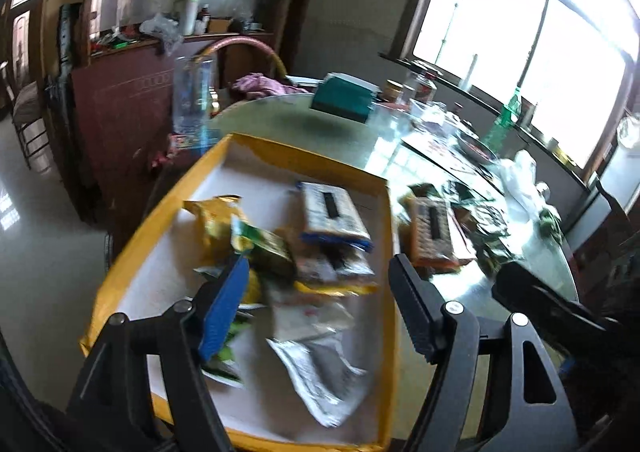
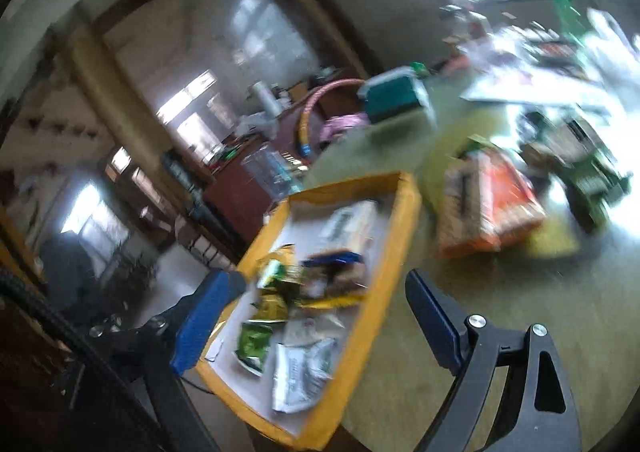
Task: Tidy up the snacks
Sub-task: 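Return both tools to the snack pile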
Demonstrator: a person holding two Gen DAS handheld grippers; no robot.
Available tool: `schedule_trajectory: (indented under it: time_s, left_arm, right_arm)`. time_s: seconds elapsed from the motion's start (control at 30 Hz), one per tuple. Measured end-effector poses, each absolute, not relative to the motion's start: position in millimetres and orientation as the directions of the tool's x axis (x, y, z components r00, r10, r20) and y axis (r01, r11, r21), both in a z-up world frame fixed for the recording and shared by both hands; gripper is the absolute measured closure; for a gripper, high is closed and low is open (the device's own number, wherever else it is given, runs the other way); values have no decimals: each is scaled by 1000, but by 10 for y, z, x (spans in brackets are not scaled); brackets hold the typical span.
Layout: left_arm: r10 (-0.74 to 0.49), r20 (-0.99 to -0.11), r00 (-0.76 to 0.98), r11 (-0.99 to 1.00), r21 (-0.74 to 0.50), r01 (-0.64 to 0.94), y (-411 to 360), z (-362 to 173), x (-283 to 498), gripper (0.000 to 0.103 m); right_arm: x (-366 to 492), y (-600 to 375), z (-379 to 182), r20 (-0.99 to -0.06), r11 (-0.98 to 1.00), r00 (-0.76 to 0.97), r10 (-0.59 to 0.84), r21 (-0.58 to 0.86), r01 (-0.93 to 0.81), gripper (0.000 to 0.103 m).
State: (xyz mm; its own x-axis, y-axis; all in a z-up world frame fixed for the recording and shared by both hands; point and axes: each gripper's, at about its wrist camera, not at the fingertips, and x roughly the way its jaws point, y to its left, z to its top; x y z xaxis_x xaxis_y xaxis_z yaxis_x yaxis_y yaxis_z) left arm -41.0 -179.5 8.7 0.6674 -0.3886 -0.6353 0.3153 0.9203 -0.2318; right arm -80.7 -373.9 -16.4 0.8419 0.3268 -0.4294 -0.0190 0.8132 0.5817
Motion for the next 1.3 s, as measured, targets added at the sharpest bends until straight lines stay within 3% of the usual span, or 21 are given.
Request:
schedule_trajectory:
  time_s: [0.17,0.47,0.67,1.3]
  left_arm:
    - [-409,-642,649,908,-215,360,-2043,92,-542,30]
    - [-461,-657,596,874,-223,431,-2357,48,-712,30]
    - [-471,-665,579,863,-211,459,-2504,15,-774,30]
    - [-481,-695,535,849,-217,481,-2739,-37,-656,30]
  right_arm:
    - [-1026,-4013,-310,-484,826,847,221,554,101,13]
    - [-1238,-4356,-404,-457,795,866,201,593,129,13]
    - [-1302,-4544,-481,-509,815,851,126,543,204,13]
    - [-1419,-4815,-454,-508,794,847,153,574,200,13]
